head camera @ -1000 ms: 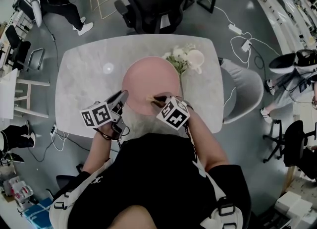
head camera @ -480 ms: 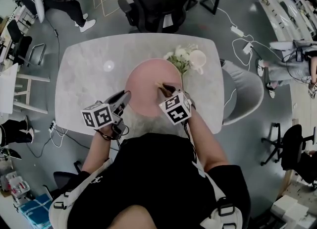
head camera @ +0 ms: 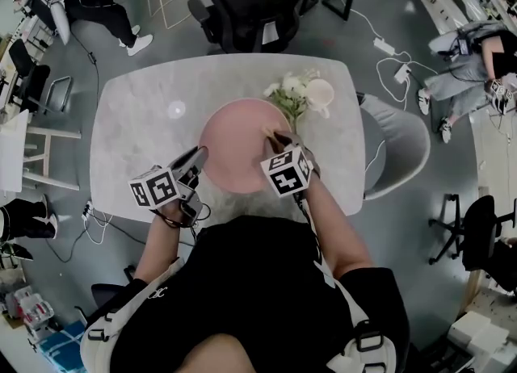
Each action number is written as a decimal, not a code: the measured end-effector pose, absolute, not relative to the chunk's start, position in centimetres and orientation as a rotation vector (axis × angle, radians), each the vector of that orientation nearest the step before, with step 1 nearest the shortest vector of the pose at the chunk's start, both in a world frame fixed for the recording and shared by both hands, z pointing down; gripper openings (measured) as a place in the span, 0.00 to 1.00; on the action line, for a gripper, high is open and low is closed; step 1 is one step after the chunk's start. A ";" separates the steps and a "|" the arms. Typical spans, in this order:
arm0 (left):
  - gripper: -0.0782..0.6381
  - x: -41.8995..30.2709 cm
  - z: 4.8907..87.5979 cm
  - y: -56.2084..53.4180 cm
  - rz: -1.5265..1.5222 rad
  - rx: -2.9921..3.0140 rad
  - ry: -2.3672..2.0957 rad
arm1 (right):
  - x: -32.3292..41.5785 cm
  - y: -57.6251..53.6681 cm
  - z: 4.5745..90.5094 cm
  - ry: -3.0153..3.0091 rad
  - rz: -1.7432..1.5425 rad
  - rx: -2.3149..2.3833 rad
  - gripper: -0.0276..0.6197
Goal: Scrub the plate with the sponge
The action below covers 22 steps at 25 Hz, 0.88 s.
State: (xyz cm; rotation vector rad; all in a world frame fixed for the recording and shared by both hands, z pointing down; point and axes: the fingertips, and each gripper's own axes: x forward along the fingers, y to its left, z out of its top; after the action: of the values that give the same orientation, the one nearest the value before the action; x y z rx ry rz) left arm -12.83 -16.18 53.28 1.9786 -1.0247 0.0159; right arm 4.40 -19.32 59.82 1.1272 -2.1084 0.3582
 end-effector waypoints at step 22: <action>0.20 -15.3 62.5 -15.2 0.052 1.651 -1.076 | 2.7 -17.1 56.3 -2.314 0.475 1.166 0.12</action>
State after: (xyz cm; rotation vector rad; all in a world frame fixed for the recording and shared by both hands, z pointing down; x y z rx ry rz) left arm -15.31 -15.25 62.53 1.6515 -1.0756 0.0520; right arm 2.73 -17.11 56.34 1.1659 -2.3135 0.4755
